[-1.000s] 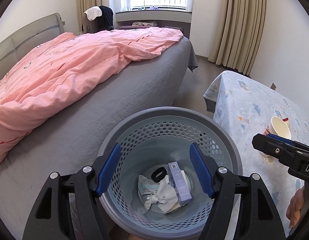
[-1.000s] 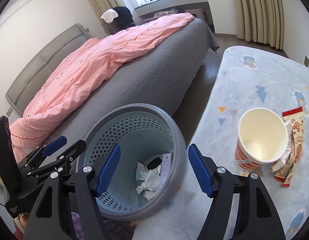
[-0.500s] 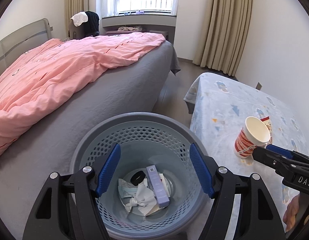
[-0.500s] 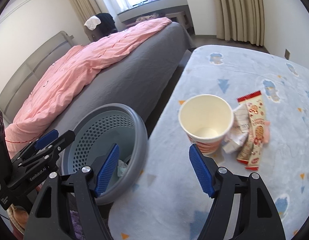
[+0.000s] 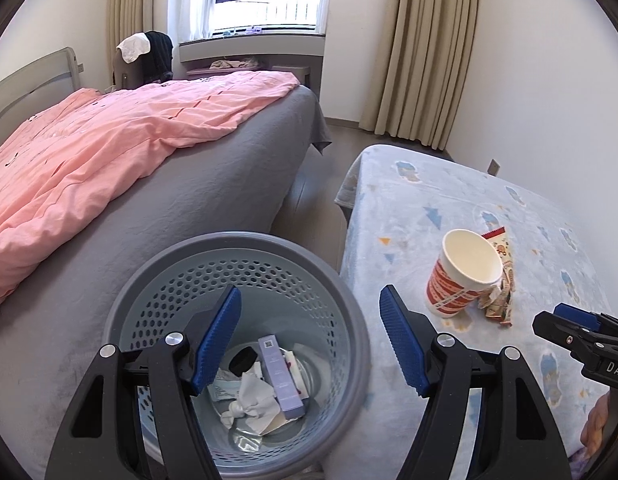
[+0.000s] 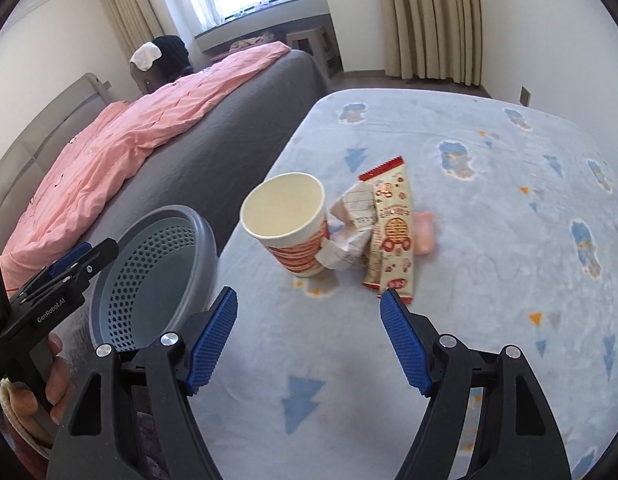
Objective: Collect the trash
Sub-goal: 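Move both grippers back from the wastebasket toward the paper cup, then grasp the red-and-white snack wrapper with the right gripper and lift it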
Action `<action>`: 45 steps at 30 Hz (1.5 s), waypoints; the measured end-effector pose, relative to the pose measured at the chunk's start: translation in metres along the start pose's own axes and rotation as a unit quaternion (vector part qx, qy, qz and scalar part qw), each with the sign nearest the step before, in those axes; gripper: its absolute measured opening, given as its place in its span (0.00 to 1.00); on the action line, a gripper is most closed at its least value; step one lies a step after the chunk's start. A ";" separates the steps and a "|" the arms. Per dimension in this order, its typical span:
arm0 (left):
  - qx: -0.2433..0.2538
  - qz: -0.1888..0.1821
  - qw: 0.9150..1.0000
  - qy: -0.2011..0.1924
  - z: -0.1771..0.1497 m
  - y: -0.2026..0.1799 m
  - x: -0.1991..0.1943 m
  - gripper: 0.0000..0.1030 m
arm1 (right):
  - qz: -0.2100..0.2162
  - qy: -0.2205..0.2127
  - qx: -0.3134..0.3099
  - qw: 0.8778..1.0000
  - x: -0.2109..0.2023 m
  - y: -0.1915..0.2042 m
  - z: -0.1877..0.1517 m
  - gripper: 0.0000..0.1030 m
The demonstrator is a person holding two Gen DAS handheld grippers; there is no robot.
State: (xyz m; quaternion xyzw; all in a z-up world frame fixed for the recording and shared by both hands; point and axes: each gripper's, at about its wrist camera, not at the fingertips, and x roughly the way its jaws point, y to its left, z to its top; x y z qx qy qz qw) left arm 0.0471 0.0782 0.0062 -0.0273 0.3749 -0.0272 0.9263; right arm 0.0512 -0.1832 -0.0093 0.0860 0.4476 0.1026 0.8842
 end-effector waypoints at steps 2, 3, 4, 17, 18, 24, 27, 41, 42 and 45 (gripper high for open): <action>0.005 -0.004 1.000 0.000 0.000 -0.007 0.002 0.67 | -0.012 0.000 0.003 1.000 -0.003 -0.010 -0.002 0.71; 0.008 -0.007 1.000 0.000 0.000 -0.011 0.002 0.67 | -0.016 0.000 0.004 1.000 -0.005 -0.015 -0.004 0.71; 0.010 -0.009 1.000 0.000 0.000 -0.014 0.003 0.67 | -0.020 0.000 0.006 1.000 -0.007 -0.020 -0.004 0.71; 0.041 -0.024 0.999 0.009 -0.003 -0.052 0.017 0.68 | -0.059 -0.004 0.003 0.998 0.010 -0.055 0.012 0.70; 0.042 -0.024 0.999 0.011 -0.003 -0.054 0.019 0.68 | -0.060 -0.004 0.001 0.998 0.014 -0.055 0.014 0.70; 0.052 -0.024 0.998 0.017 -0.005 -0.064 0.026 0.68 | -0.063 0.008 0.005 0.998 0.041 -0.059 0.028 0.69; 0.059 -0.025 0.998 0.021 -0.005 -0.070 0.029 0.68 | -0.067 0.023 0.005 0.997 0.055 -0.059 0.030 0.67; 0.068 -0.033 0.996 0.036 -0.008 -0.080 0.041 0.68 | -0.072 0.052 -0.002 0.996 0.085 -0.054 0.033 0.33; 0.068 -0.033 0.996 0.035 -0.008 -0.080 0.041 0.68 | -0.068 0.053 -0.001 0.996 0.084 -0.054 0.034 0.26; 0.066 -0.034 0.997 0.035 -0.008 -0.080 0.042 0.68 | -0.061 0.047 0.008 0.997 0.076 -0.056 0.033 0.19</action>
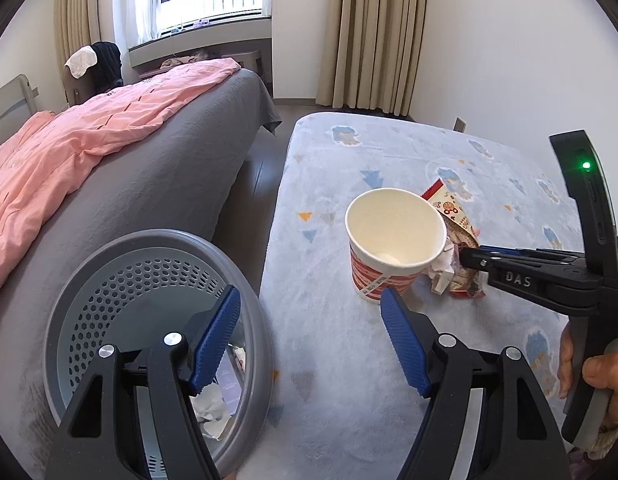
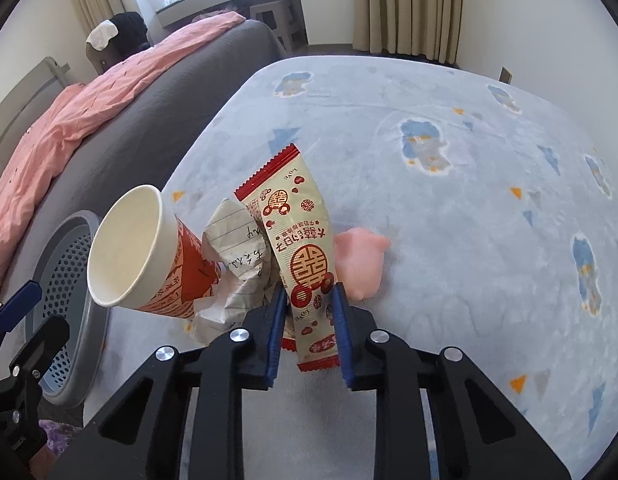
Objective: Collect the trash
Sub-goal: 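Grasp the red-and-white snack wrapper with the right gripper and lift it, then grasp the paper cup rim with the left gripper while the right gripper holds the wrapper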
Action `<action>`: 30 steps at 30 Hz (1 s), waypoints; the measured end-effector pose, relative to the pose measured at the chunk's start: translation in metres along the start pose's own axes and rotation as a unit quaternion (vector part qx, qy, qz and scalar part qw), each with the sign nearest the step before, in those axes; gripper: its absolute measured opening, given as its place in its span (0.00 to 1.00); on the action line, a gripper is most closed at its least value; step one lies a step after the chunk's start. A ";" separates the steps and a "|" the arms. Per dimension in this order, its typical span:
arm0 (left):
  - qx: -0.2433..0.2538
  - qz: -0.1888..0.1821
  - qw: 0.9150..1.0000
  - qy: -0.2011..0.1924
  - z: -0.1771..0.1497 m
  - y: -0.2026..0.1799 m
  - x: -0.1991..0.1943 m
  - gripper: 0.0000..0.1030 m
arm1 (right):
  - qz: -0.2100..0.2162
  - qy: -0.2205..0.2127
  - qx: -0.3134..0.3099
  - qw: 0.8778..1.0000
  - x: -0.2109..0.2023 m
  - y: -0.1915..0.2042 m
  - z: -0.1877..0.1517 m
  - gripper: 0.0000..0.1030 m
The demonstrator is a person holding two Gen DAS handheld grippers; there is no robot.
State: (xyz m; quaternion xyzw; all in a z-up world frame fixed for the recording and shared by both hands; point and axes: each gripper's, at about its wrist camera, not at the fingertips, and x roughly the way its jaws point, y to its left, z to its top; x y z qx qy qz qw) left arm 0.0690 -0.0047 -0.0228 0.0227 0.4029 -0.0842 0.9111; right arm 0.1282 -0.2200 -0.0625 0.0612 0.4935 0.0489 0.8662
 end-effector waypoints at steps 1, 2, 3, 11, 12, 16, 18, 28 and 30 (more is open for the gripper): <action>-0.001 0.000 1.000 0.000 0.000 0.000 0.001 0.68 | 0.003 -0.002 0.005 1.000 -0.003 -0.002 -0.001 0.19; -0.002 0.000 1.000 0.000 0.000 -0.001 0.001 0.68 | 0.007 -0.003 0.011 1.000 -0.005 -0.005 -0.001 0.19; -0.002 -0.001 1.000 0.001 0.001 -0.001 0.002 0.68 | 0.011 -0.006 0.016 1.000 -0.008 -0.007 -0.001 0.18; 0.003 -0.012 1.000 0.002 0.001 -0.011 0.008 0.68 | 0.024 -0.039 0.055 0.997 -0.039 -0.028 -0.003 0.17; 0.004 -0.016 1.000 0.004 0.001 -0.013 0.009 0.68 | 0.023 -0.043 0.059 0.997 -0.042 -0.031 -0.003 0.17; 0.008 -0.025 1.000 -0.002 0.000 -0.021 0.009 0.68 | 0.021 -0.055 0.080 0.995 -0.052 -0.047 -0.003 0.17; 0.012 -0.029 1.000 -0.004 0.000 -0.026 0.010 0.68 | 0.019 -0.057 0.088 0.994 -0.055 -0.053 -0.004 0.17; 0.014 -0.033 0.999 -0.012 0.004 -0.047 0.028 0.68 | 0.030 -0.061 0.106 0.992 -0.064 -0.068 -0.007 0.17; 0.016 -0.031 0.999 -0.012 0.004 -0.051 0.033 0.68 | 0.033 -0.061 0.106 0.992 -0.065 -0.069 -0.007 0.17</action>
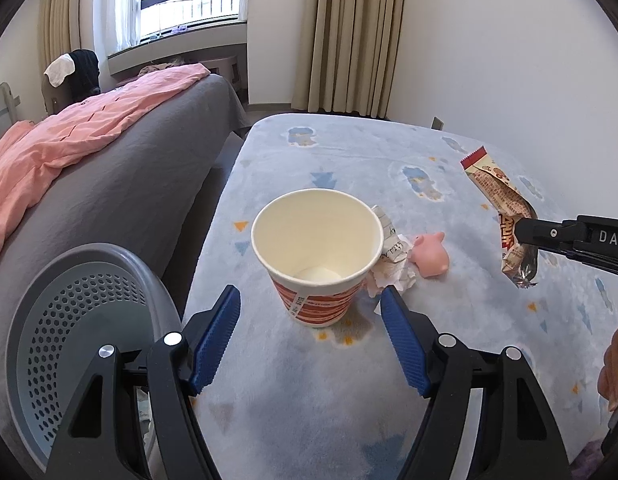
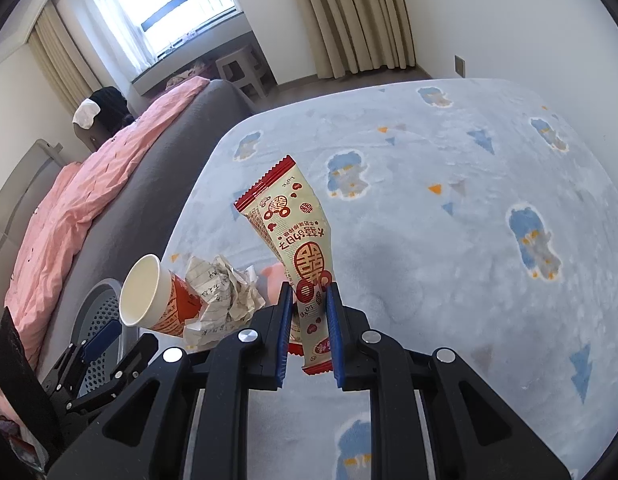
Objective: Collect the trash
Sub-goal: 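Grasp the paper cup rim with the left gripper while the right gripper holds the wrapper, then carry the paper cup and wrapper over the wastebasket with both grippers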
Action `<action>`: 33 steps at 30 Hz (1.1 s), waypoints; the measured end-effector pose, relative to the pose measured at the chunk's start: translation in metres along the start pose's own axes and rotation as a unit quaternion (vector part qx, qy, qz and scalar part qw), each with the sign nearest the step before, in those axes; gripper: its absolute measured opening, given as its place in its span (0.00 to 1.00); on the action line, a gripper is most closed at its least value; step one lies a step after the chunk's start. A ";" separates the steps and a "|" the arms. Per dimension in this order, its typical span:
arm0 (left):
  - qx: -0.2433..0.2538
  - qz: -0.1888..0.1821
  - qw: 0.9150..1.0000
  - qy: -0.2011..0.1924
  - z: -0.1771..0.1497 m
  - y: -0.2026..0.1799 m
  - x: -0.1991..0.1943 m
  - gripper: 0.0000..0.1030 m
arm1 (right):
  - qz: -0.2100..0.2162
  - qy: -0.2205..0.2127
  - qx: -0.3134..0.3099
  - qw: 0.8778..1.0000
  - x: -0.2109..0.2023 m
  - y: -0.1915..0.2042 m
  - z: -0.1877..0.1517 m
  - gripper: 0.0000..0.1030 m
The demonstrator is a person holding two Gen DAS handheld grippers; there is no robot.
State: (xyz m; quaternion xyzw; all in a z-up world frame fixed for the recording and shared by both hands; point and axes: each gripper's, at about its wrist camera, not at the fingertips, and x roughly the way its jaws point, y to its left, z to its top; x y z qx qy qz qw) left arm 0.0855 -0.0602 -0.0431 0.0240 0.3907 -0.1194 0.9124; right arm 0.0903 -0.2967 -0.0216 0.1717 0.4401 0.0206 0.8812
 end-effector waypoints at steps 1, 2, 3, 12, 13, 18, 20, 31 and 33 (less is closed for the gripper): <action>0.000 0.001 1.000 0.001 0.001 -0.001 0.003 0.68 | 0.002 0.000 0.001 1.000 0.000 -0.001 0.000 0.17; 0.000 0.001 1.000 0.001 0.001 -0.001 0.007 0.68 | 0.003 0.001 0.001 1.000 0.000 -0.001 0.001 0.17; 0.001 0.003 1.000 0.000 0.001 -0.002 0.010 0.68 | 0.004 0.001 0.001 1.000 -0.001 -0.001 0.001 0.17; -0.007 0.004 1.000 0.005 0.005 -0.005 0.027 0.68 | 0.011 0.003 0.001 1.000 -0.001 -0.003 0.002 0.17; -0.008 0.004 1.000 0.004 0.006 -0.005 0.028 0.68 | 0.011 0.003 0.001 1.000 -0.001 -0.003 0.002 0.17; -0.013 0.001 1.000 0.001 0.008 -0.006 0.033 0.68 | 0.011 0.005 0.000 1.000 0.000 -0.003 0.002 0.17; -0.016 -0.002 1.000 0.000 0.009 -0.006 0.035 0.68 | 0.011 0.006 0.000 1.000 0.001 -0.003 0.001 0.17; -0.029 -0.008 1.000 -0.006 0.014 -0.006 0.043 0.62 | 0.012 0.009 -0.005 1.000 0.002 -0.001 0.000 0.17; -0.028 -0.010 0.999 -0.010 0.015 -0.006 0.039 0.61 | 0.012 0.010 -0.006 1.000 0.002 -0.001 0.000 0.17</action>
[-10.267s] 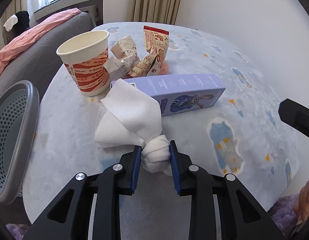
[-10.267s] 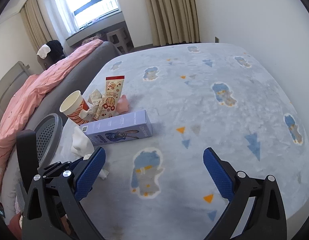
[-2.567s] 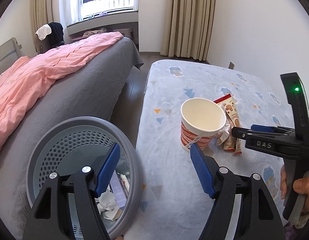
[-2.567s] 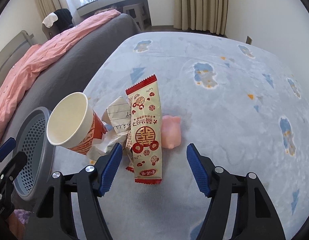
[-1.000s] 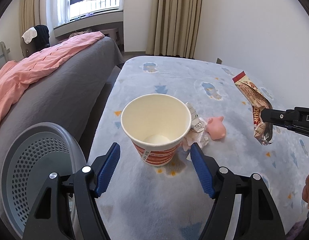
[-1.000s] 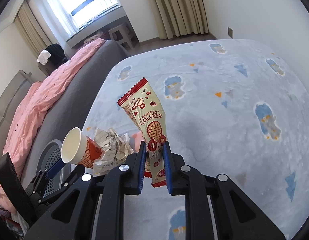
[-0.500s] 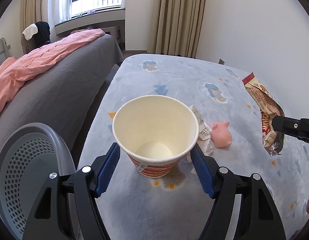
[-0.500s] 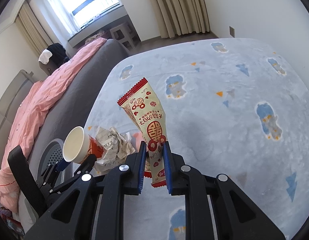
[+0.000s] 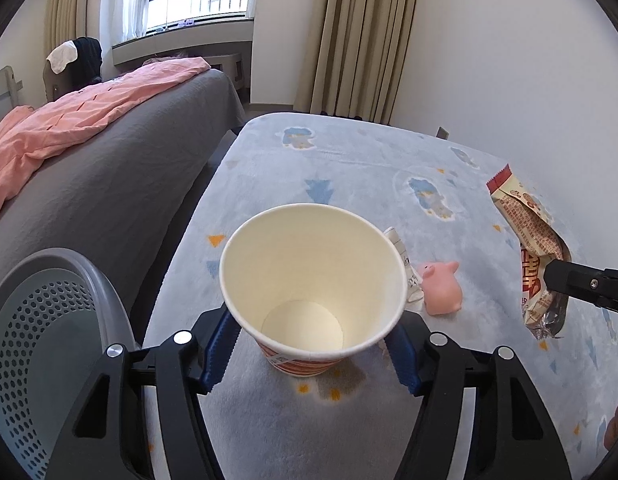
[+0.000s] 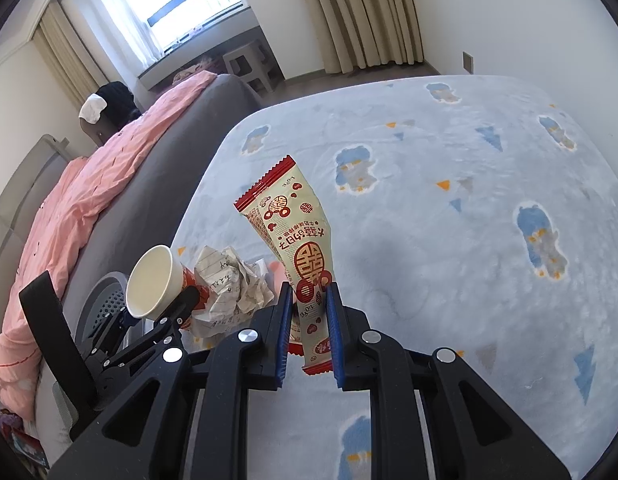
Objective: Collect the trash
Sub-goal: 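Carry the paper cup and wrapper over the wastebasket with both grippers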
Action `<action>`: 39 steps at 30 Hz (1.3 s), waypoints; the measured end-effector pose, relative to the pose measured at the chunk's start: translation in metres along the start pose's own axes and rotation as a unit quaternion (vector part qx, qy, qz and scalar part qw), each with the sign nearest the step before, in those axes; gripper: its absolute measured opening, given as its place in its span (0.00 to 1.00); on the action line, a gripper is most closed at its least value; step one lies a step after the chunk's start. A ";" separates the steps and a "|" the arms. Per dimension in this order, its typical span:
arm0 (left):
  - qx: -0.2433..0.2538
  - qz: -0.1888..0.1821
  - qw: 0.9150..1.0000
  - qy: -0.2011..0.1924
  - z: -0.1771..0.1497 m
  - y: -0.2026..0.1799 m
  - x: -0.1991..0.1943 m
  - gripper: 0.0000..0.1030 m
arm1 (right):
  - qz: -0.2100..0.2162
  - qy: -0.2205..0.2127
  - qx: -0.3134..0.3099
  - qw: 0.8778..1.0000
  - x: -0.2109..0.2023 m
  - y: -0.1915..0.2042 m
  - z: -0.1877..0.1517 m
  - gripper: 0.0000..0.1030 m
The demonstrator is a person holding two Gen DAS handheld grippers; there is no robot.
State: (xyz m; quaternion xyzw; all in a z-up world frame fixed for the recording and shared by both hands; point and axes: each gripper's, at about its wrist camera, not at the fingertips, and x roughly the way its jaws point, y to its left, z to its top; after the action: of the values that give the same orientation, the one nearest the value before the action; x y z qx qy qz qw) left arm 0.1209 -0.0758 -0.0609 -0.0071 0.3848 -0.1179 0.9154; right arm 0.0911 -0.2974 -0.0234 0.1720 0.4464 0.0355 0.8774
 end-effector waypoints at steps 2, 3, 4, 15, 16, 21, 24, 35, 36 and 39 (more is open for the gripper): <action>0.004 0.000 1.000 -0.006 0.001 -0.001 -0.005 0.61 | 0.000 0.001 -0.001 1.000 0.000 0.001 0.000 0.17; 0.005 0.000 1.000 -0.008 0.001 -0.001 -0.007 0.61 | 0.000 0.000 -0.001 1.000 0.000 0.001 0.000 0.17; 0.006 0.001 1.000 -0.010 0.002 -0.001 -0.010 0.61 | 0.000 0.000 -0.001 1.000 0.000 0.001 0.000 0.17; 0.004 0.021 0.999 -0.038 0.005 0.016 -0.045 0.61 | 0.004 -0.001 -0.019 1.000 0.005 0.017 -0.001 0.17; 0.003 0.024 0.999 -0.041 0.004 0.018 -0.049 0.61 | 0.005 -0.001 -0.021 1.000 0.006 0.020 -0.001 0.17; -0.004 0.033 0.998 -0.052 0.002 0.031 -0.067 0.61 | 0.016 -0.004 -0.033 0.999 0.007 0.037 -0.002 0.17; -0.008 0.047 0.997 -0.059 0.000 0.043 -0.079 0.61 | 0.027 -0.006 -0.040 0.999 0.004 0.049 -0.004 0.17; -0.027 0.101 0.992 -0.075 -0.016 0.098 -0.125 0.61 | 0.064 -0.004 -0.079 0.995 0.004 0.110 -0.014 0.17; -0.032 0.104 0.991 -0.075 -0.018 0.104 -0.128 0.61 | 0.068 -0.003 -0.082 0.994 0.004 0.116 -0.015 0.17; -0.043 0.115 0.990 -0.073 -0.023 0.119 -0.138 0.61 | 0.079 0.000 -0.095 0.992 0.006 0.134 -0.021 0.17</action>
State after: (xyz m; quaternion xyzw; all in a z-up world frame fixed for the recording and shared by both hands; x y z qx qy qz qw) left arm 0.0366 0.0723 0.0074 -0.0107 0.3199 0.0057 0.9474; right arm 0.0902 -0.1646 0.0051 0.1222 0.4259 0.1467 0.8844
